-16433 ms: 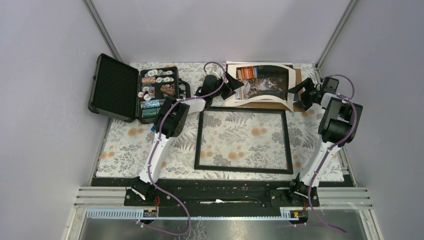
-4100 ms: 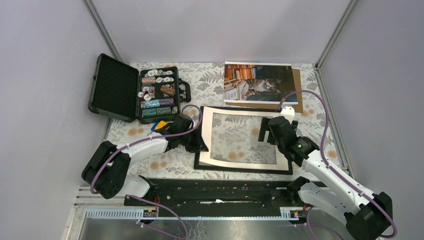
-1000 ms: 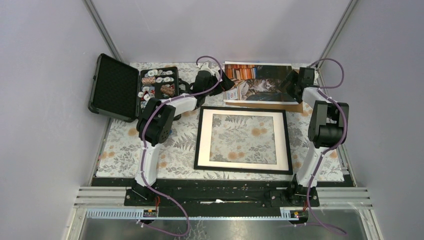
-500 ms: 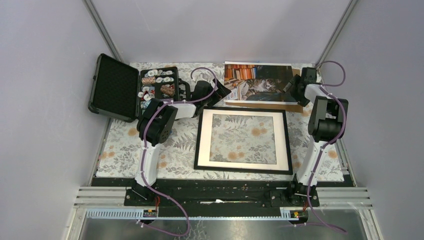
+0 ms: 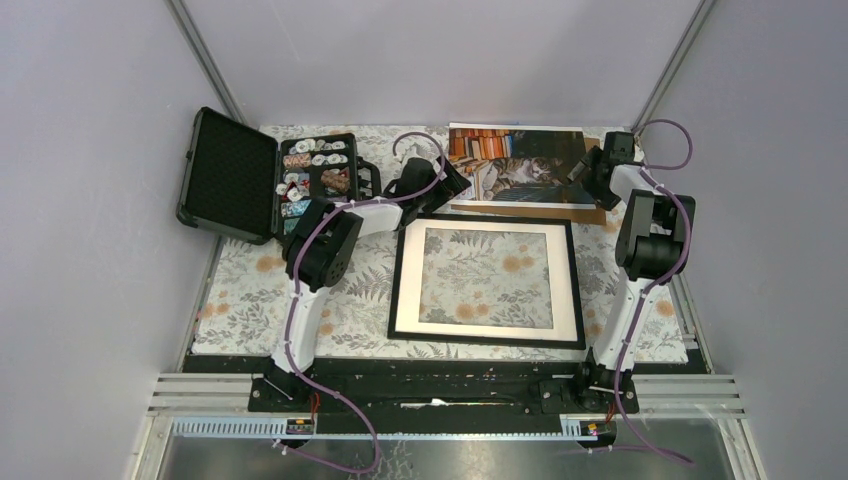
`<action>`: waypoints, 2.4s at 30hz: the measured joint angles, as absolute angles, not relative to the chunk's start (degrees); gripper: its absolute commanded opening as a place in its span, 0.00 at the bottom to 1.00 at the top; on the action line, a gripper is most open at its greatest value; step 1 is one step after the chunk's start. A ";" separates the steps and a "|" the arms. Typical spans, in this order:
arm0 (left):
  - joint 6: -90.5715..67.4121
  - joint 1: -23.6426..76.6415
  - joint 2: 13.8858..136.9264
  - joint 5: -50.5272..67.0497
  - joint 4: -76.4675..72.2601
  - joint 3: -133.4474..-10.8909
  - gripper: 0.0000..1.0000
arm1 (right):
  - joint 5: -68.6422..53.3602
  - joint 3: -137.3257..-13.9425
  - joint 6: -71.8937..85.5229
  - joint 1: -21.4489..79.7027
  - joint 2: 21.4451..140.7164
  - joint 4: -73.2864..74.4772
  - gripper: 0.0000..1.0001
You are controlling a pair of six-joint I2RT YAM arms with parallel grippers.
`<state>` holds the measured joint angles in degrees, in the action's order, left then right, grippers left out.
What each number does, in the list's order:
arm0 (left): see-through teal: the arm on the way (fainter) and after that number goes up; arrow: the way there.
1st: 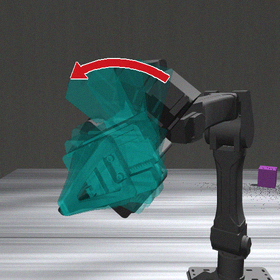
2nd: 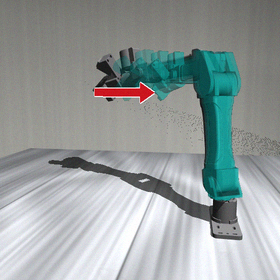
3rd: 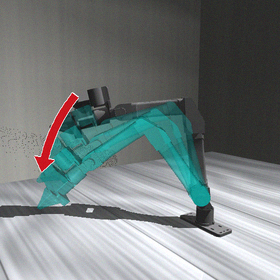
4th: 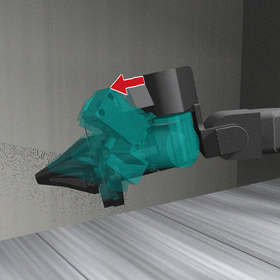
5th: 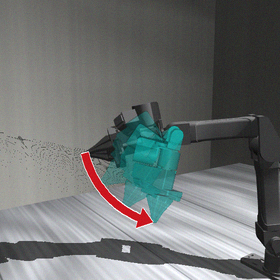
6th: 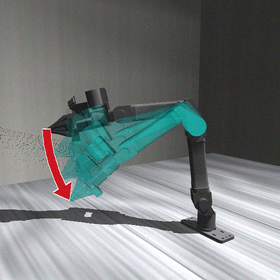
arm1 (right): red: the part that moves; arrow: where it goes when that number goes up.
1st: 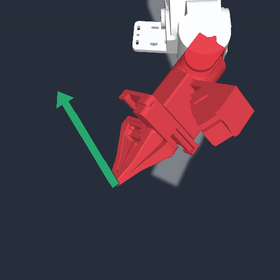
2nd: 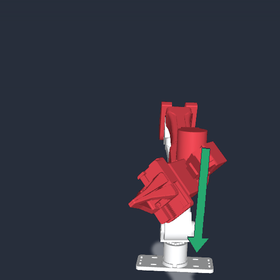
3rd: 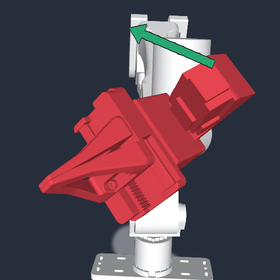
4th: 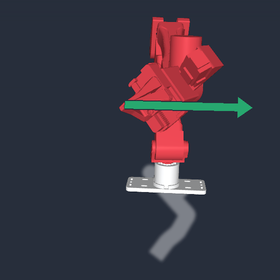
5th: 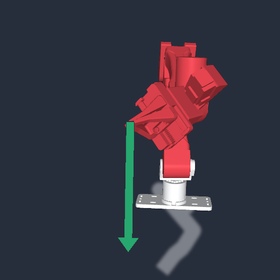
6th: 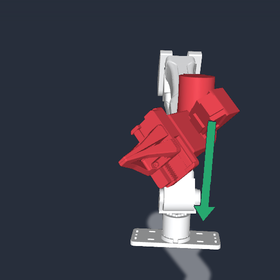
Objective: Put the photo into the frame
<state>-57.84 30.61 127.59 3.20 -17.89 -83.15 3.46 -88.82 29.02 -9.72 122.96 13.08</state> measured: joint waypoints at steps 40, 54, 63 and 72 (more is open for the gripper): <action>-54.98 27.97 133.14 13.98 -23.55 -86.00 0.04 | 3.92 -88.40 23.16 -9.26 122.61 12.84 1.00; -50.87 25.96 131.39 17.43 -19.05 -86.56 0.00 | 9.19 -71.07 -22.90 22.57 110.69 -7.11 1.00; -58.19 23.90 129.60 24.23 -23.22 -85.43 0.00 | 0.38 -66.13 -31.48 24.16 110.74 -13.91 0.93; -65.17 22.33 129.14 28.62 -27.14 -83.77 0.00 | 11.05 -64.18 -41.04 30.00 112.25 -24.88 0.74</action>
<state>-65.17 22.33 129.14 28.62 -27.14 -83.77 11.05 -64.18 -41.04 30.00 112.25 -24.88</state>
